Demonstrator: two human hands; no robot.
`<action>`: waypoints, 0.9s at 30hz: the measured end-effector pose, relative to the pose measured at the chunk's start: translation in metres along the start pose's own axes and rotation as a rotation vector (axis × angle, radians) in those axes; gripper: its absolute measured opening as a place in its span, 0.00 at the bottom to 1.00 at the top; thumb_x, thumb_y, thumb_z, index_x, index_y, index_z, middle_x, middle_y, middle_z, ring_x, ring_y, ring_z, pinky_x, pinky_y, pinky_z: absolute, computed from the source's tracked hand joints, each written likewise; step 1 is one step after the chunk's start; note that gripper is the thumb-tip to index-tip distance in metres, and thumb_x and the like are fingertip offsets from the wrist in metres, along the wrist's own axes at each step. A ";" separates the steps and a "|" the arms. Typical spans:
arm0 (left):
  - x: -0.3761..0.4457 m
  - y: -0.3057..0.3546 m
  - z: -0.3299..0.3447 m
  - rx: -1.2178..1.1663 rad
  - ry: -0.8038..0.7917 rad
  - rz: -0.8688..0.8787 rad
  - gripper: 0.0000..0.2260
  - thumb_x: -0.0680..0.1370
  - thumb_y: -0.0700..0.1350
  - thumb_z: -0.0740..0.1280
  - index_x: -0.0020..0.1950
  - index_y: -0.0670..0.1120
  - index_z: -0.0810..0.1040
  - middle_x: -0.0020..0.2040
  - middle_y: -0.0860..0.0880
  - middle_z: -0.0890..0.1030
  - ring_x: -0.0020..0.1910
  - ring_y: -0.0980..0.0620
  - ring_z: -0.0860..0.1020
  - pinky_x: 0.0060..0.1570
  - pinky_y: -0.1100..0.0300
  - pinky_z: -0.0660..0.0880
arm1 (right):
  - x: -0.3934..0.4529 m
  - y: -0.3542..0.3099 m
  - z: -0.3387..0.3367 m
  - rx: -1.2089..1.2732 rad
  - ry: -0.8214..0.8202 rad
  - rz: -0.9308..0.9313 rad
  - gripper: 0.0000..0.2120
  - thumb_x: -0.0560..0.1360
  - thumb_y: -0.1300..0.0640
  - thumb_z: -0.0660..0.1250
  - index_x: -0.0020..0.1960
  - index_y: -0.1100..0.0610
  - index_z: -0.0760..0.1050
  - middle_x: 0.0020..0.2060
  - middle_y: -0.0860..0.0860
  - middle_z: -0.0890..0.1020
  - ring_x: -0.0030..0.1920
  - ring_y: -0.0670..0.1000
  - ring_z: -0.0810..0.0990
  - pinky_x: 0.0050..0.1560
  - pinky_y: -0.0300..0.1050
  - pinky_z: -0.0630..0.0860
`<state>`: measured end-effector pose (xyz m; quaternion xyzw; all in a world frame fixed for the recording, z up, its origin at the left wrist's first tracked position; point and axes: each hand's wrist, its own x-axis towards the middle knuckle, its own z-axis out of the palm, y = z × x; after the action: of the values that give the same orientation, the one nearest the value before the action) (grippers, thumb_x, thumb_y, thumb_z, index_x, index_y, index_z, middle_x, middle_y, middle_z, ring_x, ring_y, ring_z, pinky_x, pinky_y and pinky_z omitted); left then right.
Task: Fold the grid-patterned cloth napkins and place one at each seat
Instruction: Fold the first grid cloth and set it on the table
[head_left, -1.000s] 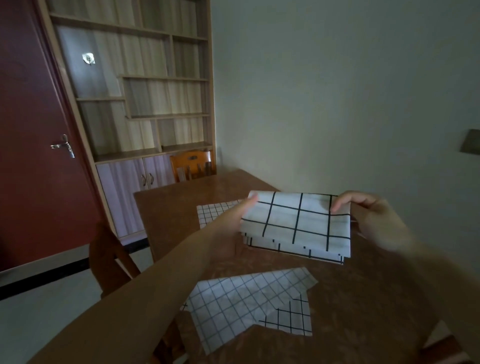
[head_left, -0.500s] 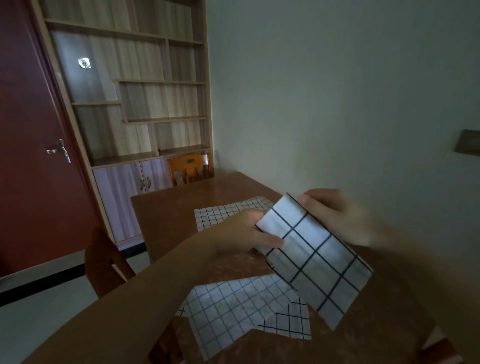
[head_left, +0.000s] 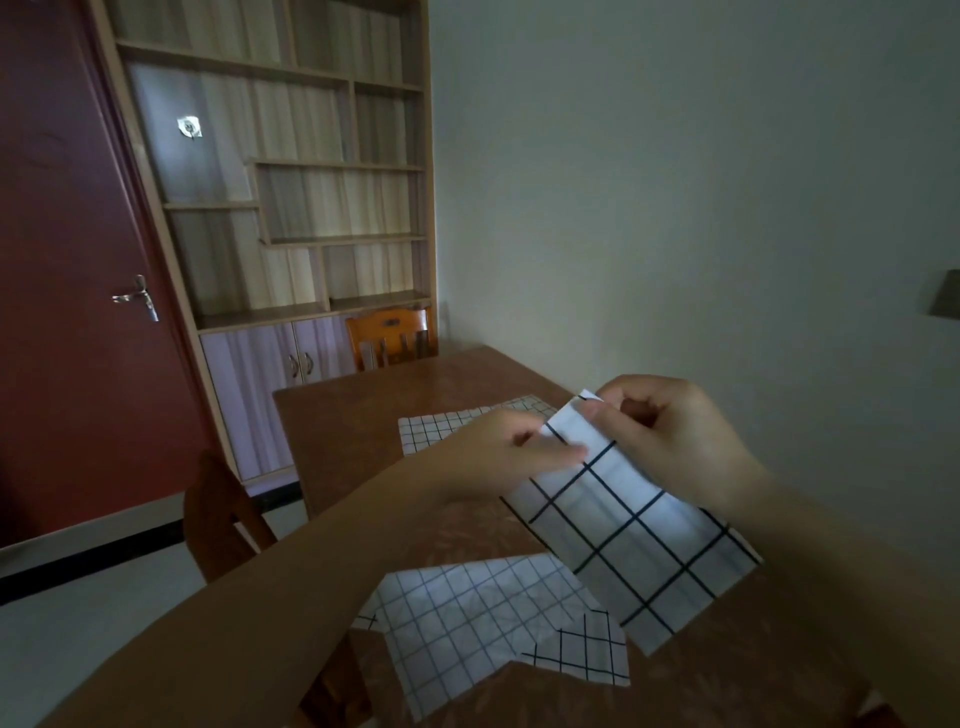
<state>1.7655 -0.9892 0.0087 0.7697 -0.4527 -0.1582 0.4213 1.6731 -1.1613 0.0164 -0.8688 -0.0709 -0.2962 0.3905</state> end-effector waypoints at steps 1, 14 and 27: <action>0.003 0.003 0.002 -0.027 0.077 0.039 0.16 0.80 0.50 0.65 0.36 0.44 0.73 0.29 0.50 0.69 0.28 0.54 0.68 0.32 0.60 0.65 | 0.001 0.000 0.000 0.003 0.018 -0.002 0.12 0.77 0.53 0.67 0.36 0.55 0.79 0.19 0.44 0.69 0.21 0.43 0.63 0.24 0.33 0.60; 0.015 0.011 0.008 0.070 0.449 0.317 0.17 0.81 0.50 0.62 0.35 0.42 0.71 0.29 0.46 0.68 0.30 0.55 0.67 0.33 0.56 0.65 | -0.009 0.008 -0.006 -0.415 0.114 -0.209 0.21 0.80 0.46 0.57 0.29 0.46 0.61 0.21 0.48 0.68 0.22 0.49 0.68 0.25 0.50 0.69; 0.009 -0.006 -0.004 -0.046 0.658 0.293 0.19 0.83 0.45 0.61 0.37 0.34 0.66 0.31 0.39 0.65 0.30 0.49 0.65 0.33 0.59 0.63 | -0.033 0.016 -0.021 -0.134 0.078 0.155 0.27 0.78 0.49 0.63 0.23 0.56 0.62 0.17 0.47 0.63 0.18 0.45 0.61 0.22 0.34 0.60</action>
<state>1.7763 -0.9933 0.0072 0.6966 -0.3947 0.1500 0.5801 1.6421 -1.1835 -0.0021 -0.8836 0.0315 -0.3028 0.3559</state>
